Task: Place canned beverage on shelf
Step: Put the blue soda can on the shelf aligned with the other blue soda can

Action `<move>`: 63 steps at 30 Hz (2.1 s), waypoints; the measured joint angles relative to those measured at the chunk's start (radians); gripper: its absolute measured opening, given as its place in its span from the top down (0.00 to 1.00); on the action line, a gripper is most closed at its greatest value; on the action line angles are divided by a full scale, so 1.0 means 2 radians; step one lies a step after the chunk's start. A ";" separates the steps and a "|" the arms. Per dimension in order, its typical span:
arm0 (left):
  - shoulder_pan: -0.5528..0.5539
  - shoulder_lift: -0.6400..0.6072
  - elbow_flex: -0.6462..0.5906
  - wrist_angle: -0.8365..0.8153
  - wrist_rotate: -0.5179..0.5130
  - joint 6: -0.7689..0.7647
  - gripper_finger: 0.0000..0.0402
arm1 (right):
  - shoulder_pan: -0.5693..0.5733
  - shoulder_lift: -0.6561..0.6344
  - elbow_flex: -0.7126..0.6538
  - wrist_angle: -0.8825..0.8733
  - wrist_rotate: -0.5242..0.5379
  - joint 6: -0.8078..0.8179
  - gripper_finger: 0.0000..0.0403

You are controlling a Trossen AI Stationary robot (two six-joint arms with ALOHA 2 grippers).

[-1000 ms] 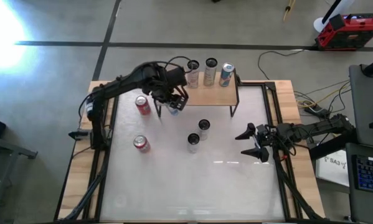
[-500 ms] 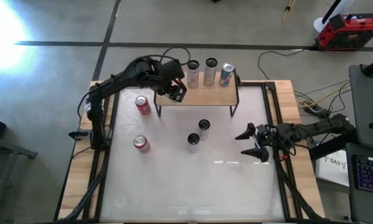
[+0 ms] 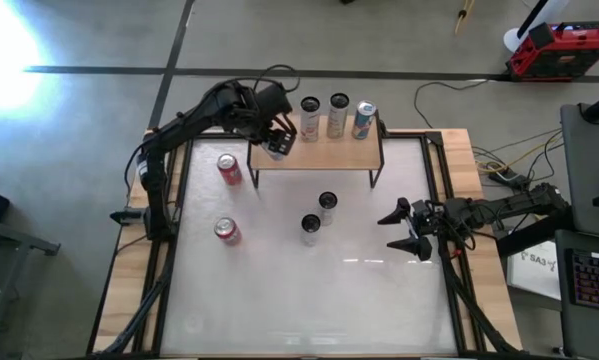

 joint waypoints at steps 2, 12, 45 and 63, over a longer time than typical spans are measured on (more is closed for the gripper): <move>0.003 0.000 -0.002 0.000 0.000 0.009 0.44 | 0.000 0.000 0.000 0.000 0.000 0.000 0.08; 0.024 0.000 -0.036 0.002 0.051 0.026 0.44 | 0.000 0.000 0.000 0.000 0.000 0.000 0.08; 0.029 0.000 -0.036 0.021 0.039 0.016 0.39 | 0.000 0.000 0.000 0.000 0.000 0.000 0.08; 0.033 0.000 -0.036 0.000 0.048 0.010 0.38 | 0.000 0.000 0.000 0.000 0.000 0.000 0.08</move>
